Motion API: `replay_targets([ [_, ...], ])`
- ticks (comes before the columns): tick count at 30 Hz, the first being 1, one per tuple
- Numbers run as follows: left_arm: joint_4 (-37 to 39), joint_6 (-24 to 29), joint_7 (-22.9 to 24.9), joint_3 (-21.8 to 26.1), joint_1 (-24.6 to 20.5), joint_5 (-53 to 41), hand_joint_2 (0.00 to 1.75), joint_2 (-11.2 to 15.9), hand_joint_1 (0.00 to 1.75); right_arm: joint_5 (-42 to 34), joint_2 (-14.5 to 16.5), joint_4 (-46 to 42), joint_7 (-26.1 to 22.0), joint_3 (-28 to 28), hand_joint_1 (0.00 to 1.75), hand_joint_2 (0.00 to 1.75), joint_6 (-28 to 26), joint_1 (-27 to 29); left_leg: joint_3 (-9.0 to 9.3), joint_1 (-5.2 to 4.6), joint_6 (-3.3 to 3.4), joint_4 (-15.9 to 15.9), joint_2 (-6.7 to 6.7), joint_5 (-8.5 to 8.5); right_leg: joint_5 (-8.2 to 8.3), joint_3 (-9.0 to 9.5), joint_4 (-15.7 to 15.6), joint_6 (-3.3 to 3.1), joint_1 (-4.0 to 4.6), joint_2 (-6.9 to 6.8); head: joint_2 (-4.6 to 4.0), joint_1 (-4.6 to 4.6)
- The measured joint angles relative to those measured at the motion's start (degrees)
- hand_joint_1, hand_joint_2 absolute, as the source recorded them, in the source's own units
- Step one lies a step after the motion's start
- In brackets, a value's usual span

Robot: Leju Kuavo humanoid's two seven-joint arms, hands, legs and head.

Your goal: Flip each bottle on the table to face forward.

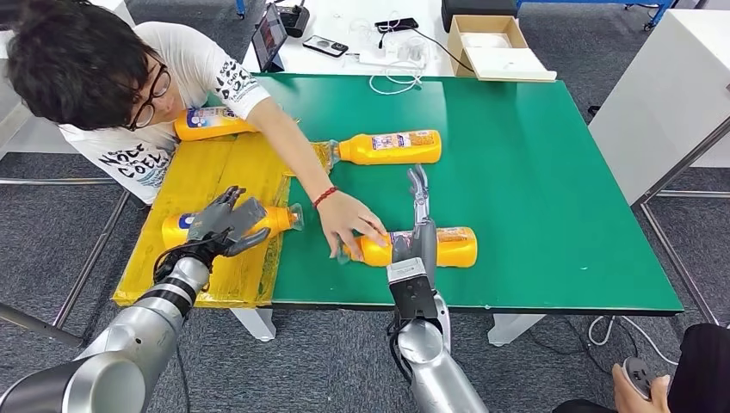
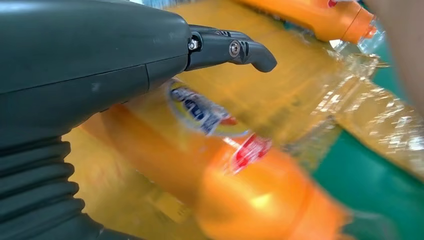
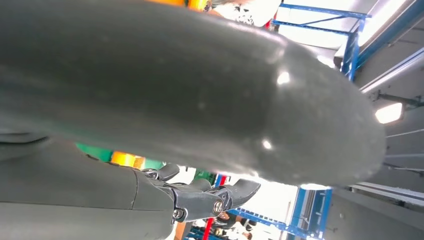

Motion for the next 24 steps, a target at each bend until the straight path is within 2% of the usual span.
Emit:
replay_targets([
  [5,-0.01,-8.95,-2.44,4.21,-0.88,8.77,0.00,-1.24,0.00,0.38,0.37,1.42,0.00,-1.47,0.00,0.00,0.63,-0.25,0.06,-0.02,0.02,-0.01,-0.03,0.03,0.01,0.14,-0.01,-0.02,-0.01,-0.09,0.00,0.02],
  [8,-0.08,-11.24,-5.70,6.28,-0.94,12.70,0.00,-2.13,0.00,0.53,0.50,2.38,0.00,-2.11,0.00,0.00,0.65,-0.31,-0.01,-0.05,0.04,0.00,0.07,0.09,0.17,0.20,0.00,0.06,-0.02,-0.01,0.00,0.02],
  [14,-0.47,-11.32,-8.82,8.79,-0.78,16.18,0.00,-3.49,0.00,0.84,0.75,3.62,0.00,-2.79,0.00,0.00,0.65,-0.31,-0.22,-0.03,0.04,0.01,0.15,0.10,0.16,-0.01,0.01,0.07,0.00,0.03,0.00,0.01],
  [17,-1.28,-7.32,-12.05,9.25,-0.17,19.26,0.00,-4.16,0.00,1.04,0.80,4.01,0.01,-2.96,0.00,0.00,0.67,-0.29,-0.37,-0.02,0.04,0.01,0.19,0.10,0.16,-0.17,0.02,0.07,0.00,0.04,0.00,0.01],
  [20,-3.19,1.39,-16.52,9.35,0.82,22.74,0.00,-5.26,0.00,2.03,0.80,4.40,0.71,-3.03,0.00,1.31,0.85,-0.27,-0.56,-0.02,0.04,0.01,0.26,0.09,0.16,-0.35,0.02,0.07,0.00,0.06,0.00,0.01],
  [21,-4.03,4.49,-18.08,9.33,1.20,23.97,0.44,-5.66,0.00,2.70,0.79,4.63,1.47,-3.02,0.00,1.75,1.17,-0.31,-0.60,-0.02,0.04,0.01,0.27,0.09,0.16,-0.38,0.02,0.07,0.00,0.06,0.00,0.01],
  [24,-7.85,12.19,-21.23,8.15,3.20,29.84,1.75,-6.56,0.00,5.58,0.48,6.10,5.44,-2.79,0.00,1.75,3.38,-0.95,-0.68,-0.03,0.05,0.01,0.28,0.09,0.16,-0.44,0.02,0.07,0.00,0.06,0.00,0.01],
])
